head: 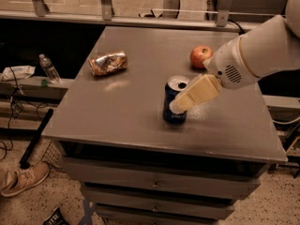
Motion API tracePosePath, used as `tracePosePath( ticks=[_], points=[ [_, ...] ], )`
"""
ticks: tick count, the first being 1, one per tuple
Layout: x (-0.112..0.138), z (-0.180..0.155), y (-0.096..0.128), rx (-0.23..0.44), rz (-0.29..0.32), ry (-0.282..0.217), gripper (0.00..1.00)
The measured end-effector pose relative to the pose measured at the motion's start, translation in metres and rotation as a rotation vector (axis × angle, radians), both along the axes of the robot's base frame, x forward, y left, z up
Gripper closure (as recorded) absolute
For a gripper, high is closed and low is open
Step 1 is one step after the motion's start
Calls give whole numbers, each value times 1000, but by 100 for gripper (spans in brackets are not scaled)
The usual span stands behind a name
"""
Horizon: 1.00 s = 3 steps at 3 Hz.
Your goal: Move pepsi can near orange can
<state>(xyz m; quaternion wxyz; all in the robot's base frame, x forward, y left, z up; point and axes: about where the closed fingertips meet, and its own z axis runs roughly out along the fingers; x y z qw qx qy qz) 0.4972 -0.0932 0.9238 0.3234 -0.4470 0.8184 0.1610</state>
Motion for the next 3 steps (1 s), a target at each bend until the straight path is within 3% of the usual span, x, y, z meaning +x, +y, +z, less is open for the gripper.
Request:
tracePosePath(
  ticks=[1,2,3],
  points=[
    [1,-3,5,54,-21,-25,0],
    [1,-7,11,39,-12,-21,0],
    [0,-11,16,32,-6,-14,20]
  ],
)
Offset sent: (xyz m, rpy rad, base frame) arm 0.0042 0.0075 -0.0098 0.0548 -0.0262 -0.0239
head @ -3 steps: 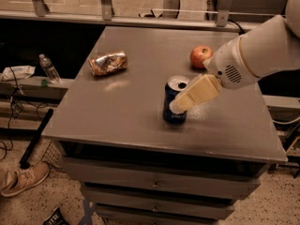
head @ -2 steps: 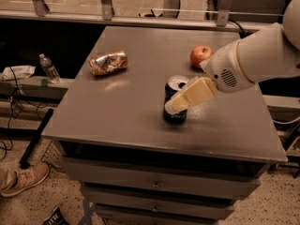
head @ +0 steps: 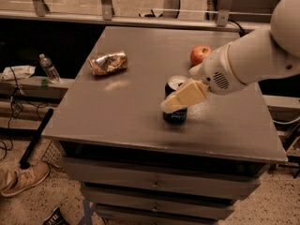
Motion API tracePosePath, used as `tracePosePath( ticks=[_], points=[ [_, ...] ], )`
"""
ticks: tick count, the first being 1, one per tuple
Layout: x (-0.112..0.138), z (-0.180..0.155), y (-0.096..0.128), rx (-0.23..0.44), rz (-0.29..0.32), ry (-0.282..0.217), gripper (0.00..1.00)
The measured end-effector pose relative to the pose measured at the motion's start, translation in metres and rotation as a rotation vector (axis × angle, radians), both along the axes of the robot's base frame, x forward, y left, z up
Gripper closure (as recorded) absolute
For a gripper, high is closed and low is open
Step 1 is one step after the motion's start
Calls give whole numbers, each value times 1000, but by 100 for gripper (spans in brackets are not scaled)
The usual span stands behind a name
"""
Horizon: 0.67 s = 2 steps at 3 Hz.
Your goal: Move pepsi can near orange can
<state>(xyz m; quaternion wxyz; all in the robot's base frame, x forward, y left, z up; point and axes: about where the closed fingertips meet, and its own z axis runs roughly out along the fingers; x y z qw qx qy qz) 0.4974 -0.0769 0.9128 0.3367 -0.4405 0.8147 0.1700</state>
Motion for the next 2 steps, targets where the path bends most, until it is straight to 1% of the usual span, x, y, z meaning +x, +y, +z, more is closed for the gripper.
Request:
tracePosePath(
  ticks=[2],
  points=[
    [-1,-1,12,0,21,6,64]
  ],
)
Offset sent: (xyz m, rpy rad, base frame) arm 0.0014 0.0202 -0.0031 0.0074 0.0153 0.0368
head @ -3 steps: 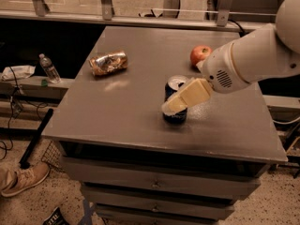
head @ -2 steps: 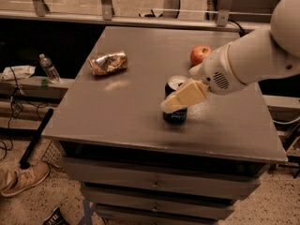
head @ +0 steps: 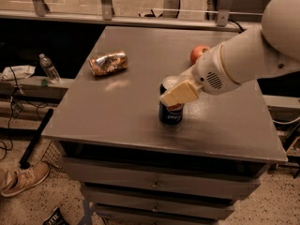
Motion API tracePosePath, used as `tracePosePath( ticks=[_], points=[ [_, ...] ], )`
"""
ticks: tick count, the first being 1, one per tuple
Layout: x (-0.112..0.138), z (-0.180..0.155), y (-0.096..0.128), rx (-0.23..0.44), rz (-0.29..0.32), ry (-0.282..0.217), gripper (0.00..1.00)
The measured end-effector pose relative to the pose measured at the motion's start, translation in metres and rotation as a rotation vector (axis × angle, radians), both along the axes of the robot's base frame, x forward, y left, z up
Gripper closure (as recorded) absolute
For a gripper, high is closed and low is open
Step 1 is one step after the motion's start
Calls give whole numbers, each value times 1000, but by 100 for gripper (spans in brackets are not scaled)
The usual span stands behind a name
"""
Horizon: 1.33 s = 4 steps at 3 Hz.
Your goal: Move pepsi can near orange can
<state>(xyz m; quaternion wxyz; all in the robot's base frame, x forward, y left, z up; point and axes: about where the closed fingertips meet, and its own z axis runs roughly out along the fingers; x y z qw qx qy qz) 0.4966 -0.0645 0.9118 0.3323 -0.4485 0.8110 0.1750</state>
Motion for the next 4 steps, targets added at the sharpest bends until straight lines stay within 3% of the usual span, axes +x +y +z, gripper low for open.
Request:
tracePosePath(
  ticks=[1,2,3,4],
  points=[
    [3,19,3,7,25,-38,95],
    [11,50,-16,-37,59,-105,100],
    [11,50,-16,-37,59,-105,100],
    [39,55,-9,-40,33,-116,100]
  ],
)
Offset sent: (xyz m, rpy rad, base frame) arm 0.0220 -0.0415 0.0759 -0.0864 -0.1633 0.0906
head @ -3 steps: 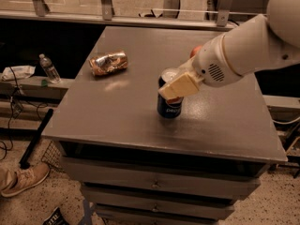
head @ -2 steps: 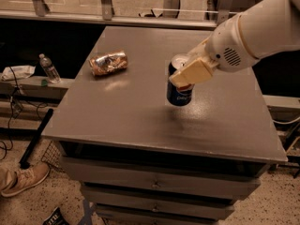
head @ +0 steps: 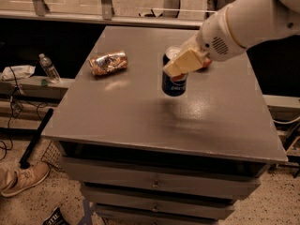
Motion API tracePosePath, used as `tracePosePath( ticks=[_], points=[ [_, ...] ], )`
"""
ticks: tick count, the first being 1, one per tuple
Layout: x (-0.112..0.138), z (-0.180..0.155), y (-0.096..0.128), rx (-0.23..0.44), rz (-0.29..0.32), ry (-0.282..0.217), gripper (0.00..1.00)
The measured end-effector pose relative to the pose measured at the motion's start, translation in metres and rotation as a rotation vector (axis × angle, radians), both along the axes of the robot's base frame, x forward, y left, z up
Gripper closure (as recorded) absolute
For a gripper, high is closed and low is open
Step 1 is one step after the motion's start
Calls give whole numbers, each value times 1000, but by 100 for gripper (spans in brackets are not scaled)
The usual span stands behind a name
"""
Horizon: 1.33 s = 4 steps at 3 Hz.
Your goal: Move pepsi can near orange can
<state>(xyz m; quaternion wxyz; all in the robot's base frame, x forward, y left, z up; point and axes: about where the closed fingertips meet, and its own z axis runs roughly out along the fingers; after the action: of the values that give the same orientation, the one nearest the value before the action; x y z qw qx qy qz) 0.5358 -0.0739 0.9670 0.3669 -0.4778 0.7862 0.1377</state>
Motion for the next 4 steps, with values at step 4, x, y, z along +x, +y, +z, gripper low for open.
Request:
tracePosePath(
  ticks=[4],
  points=[
    [121,11,80,34,85,86,100]
  ],
)
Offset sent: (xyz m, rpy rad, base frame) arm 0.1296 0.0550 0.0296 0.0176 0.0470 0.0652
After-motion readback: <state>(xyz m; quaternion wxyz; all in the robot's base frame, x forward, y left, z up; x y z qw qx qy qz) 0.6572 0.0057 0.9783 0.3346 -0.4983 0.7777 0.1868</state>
